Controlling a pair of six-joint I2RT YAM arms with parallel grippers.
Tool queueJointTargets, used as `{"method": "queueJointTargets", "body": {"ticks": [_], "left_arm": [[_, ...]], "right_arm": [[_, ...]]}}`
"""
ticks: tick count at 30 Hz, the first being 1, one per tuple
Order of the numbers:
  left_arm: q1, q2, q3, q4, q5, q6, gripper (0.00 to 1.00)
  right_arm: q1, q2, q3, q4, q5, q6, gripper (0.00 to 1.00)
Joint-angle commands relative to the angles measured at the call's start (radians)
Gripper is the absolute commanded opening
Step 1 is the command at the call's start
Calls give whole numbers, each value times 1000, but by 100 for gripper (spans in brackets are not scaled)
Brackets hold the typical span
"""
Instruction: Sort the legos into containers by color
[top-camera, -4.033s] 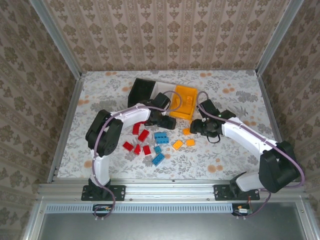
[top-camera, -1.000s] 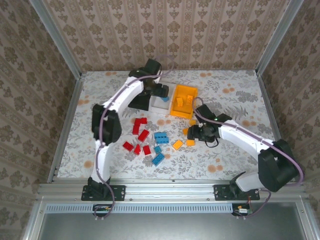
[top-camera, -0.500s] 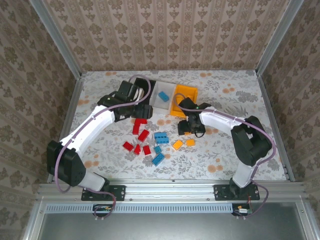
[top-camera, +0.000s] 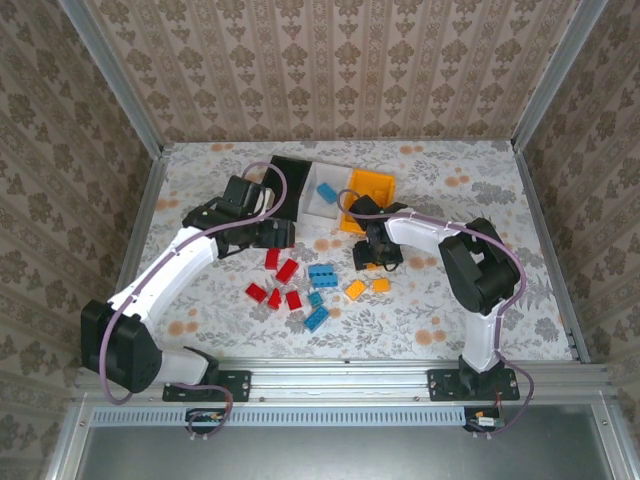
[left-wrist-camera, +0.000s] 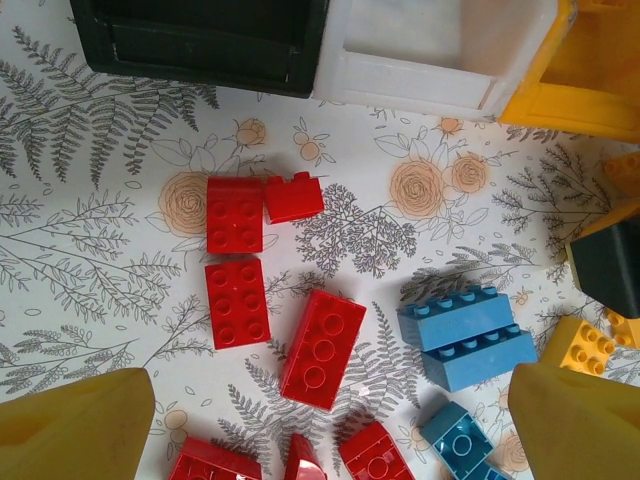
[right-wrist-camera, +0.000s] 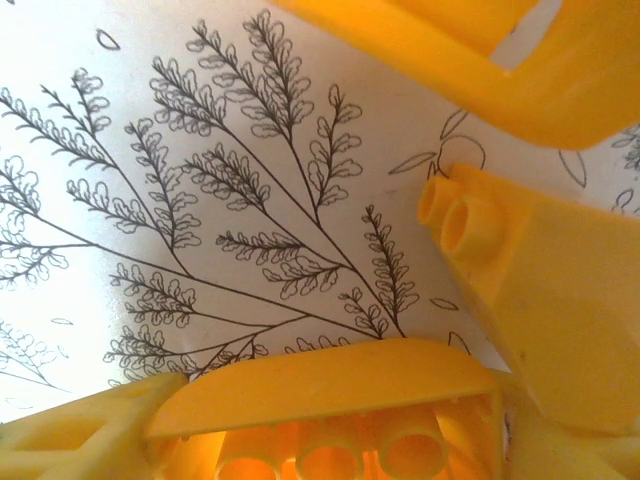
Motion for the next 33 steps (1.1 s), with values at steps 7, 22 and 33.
{"method": "queueJointTargets", "body": {"ticks": [7,22,33], "left_arm": [[5,-1,-11,20,24,-19,93],[15,-30,-17,19,88,-38,95],[17,-87,-113,-33,81,-67,96]], "right_arm": [[-9,-32,5,-38,49,27,53],[-64,-204,273,-134,3,42,53],[-143,135,692,-230,26,-65,54]]}}
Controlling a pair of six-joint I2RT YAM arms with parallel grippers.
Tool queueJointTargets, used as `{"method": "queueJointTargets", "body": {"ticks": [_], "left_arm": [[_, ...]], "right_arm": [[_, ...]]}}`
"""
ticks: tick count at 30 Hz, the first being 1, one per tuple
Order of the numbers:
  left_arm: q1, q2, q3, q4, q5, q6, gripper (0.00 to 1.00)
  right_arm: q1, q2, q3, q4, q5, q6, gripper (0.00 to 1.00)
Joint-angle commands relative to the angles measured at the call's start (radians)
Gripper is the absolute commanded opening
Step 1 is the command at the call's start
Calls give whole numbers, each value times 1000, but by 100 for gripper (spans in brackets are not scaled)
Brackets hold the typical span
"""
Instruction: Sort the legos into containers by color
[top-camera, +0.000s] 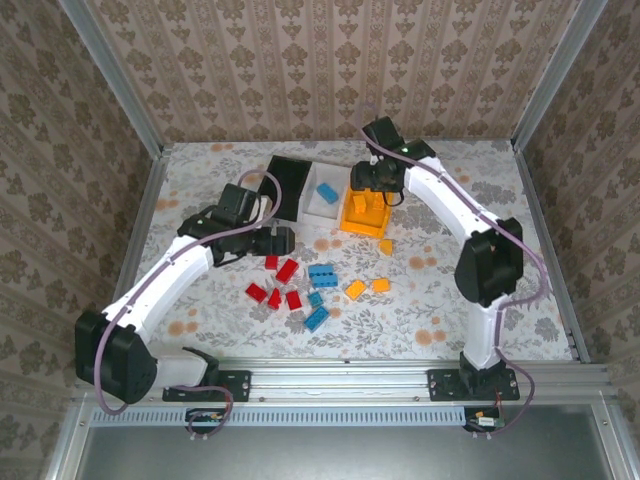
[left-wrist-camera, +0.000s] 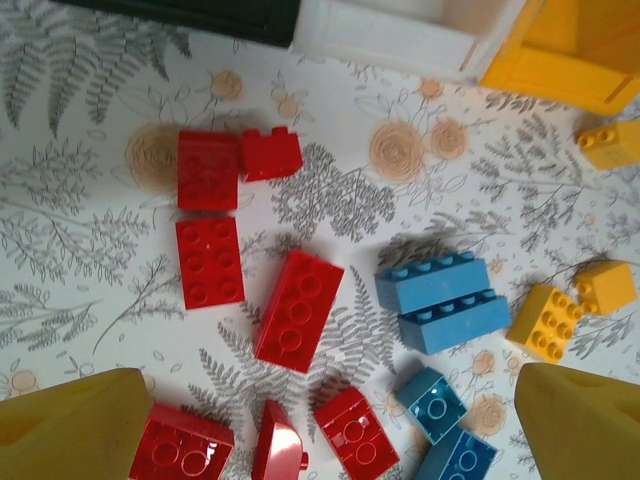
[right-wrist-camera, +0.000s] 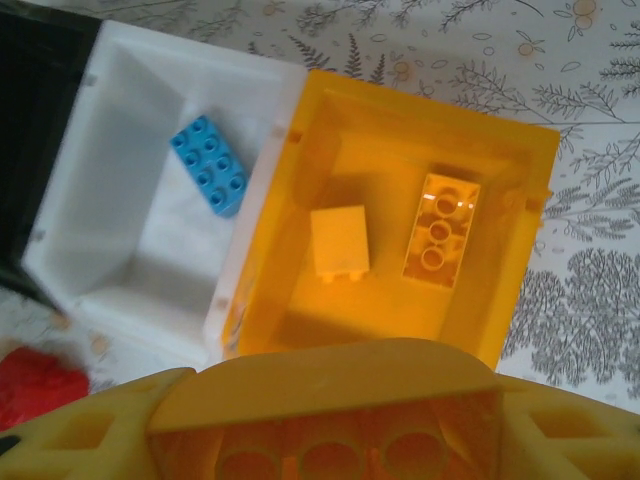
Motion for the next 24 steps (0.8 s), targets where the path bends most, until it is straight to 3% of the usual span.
{"method": "queueJointTargets", "body": {"ticks": [1,13,24], "left_arm": [[9,-25,-42,-32,13,-32,96],[9,48,-105,-20,-5,-23,96],[54,214,-55,30,-42,19,88]], "right_arm": [[-14,91,84,-88,31,-50,54],[-20,281,217,-119,20,-62,62],[-25,175,168,-103,-4,-66,81]]}}
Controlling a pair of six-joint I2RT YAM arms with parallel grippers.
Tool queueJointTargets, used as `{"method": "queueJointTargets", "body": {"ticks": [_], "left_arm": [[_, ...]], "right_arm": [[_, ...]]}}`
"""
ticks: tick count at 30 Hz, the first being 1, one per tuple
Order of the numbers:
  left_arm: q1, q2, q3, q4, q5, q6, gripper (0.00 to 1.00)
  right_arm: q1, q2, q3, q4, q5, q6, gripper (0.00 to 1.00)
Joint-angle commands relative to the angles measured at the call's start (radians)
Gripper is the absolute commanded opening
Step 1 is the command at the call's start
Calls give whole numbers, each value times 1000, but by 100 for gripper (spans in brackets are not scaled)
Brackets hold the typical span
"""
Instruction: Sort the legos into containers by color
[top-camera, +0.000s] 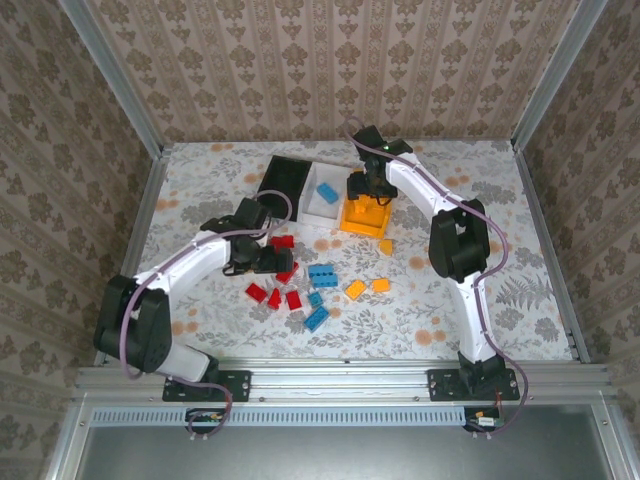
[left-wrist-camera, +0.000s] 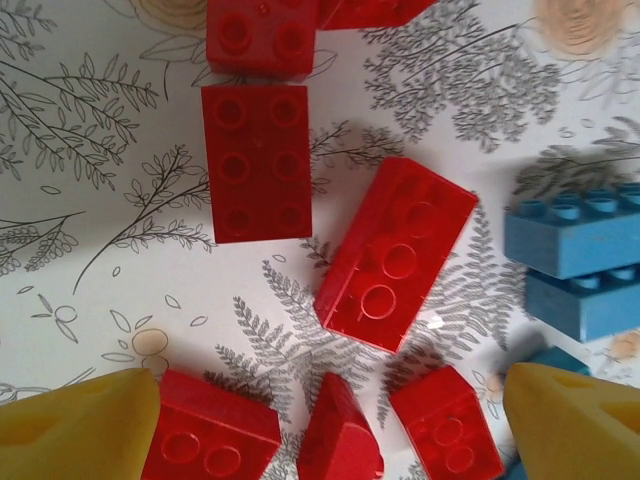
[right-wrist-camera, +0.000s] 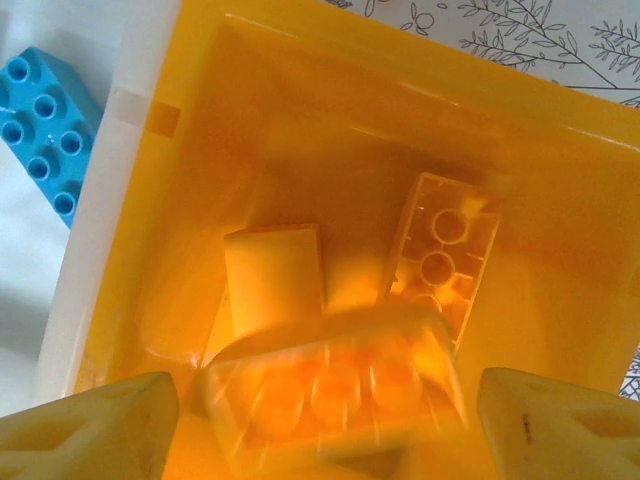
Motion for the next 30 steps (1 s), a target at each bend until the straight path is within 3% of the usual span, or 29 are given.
{"method": "queueJointTargets", "body": {"ticks": [1,14,22,30], "left_arm": [[39,31,40,20,-26,30,88],[79,186,95,80,-22,65,76],[79,261,139,93,-48,85,64],[69,325,169,80,-69,101,53]], "right_arm": [[-3,-122,-34,-8,-21,-5,82],[37,-547,-517,156,-91,87,81],[61,-667,-669,187,-109,128,80],[62,-679,-686,188,-117,133,80]]}}
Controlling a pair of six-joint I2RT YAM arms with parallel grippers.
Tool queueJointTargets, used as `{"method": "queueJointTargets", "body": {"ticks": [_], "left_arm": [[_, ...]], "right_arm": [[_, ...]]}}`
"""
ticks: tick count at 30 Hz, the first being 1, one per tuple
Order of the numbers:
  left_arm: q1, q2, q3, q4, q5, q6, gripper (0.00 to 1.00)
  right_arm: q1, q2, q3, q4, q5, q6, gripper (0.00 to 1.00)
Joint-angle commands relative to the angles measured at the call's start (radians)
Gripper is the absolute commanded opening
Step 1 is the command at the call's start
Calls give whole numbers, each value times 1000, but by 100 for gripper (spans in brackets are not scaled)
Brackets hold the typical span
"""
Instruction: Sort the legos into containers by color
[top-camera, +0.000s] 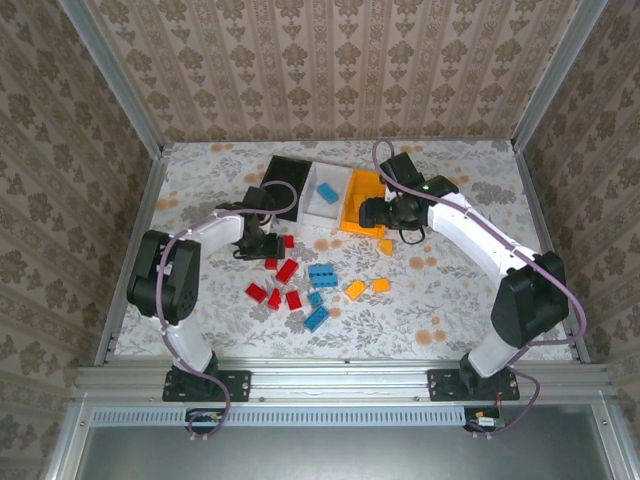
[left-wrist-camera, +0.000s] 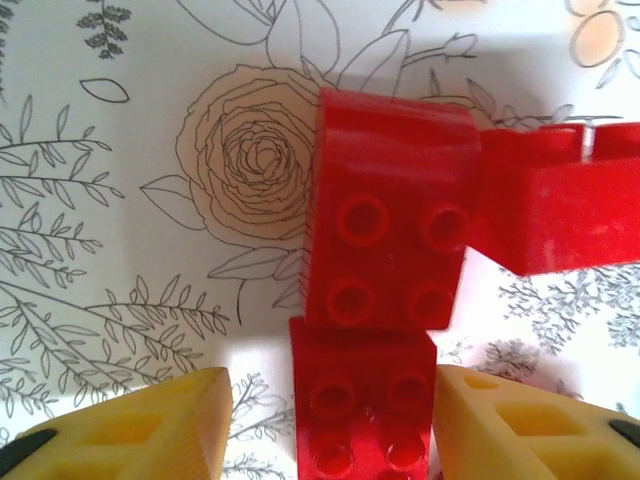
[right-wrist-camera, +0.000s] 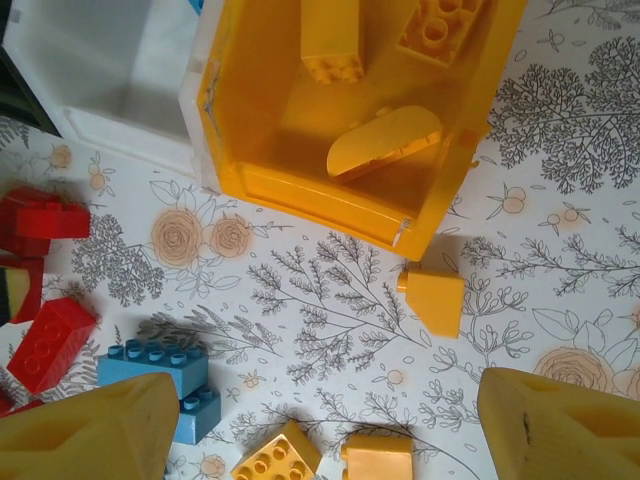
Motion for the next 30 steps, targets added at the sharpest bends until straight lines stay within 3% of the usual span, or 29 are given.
{"method": "queueJointTargets", "body": {"ticks": [1,5,11,18,24,30], "left_arm": [[-6,18,19,-17,-27,26,53],[-10,32,14,-16,-32,28,49],[-7,28,15,-29,-32,25,26],[51,-68,29,-69,28,-8,25],[110,-119,237,-88,140,-7,27],[141,91,601,-167,192,12,27]], "right_arm": [[4,-29,-3,17,-16,18,80],[5,-28,1,23,-21,22,80],[6,-35,-12,28,-18,21,80],[6,-63,-57,32,-25,32,80],[7,-139,-181,79,-92,74,80],[25,-221,-350,166,-143,161,80]]}}
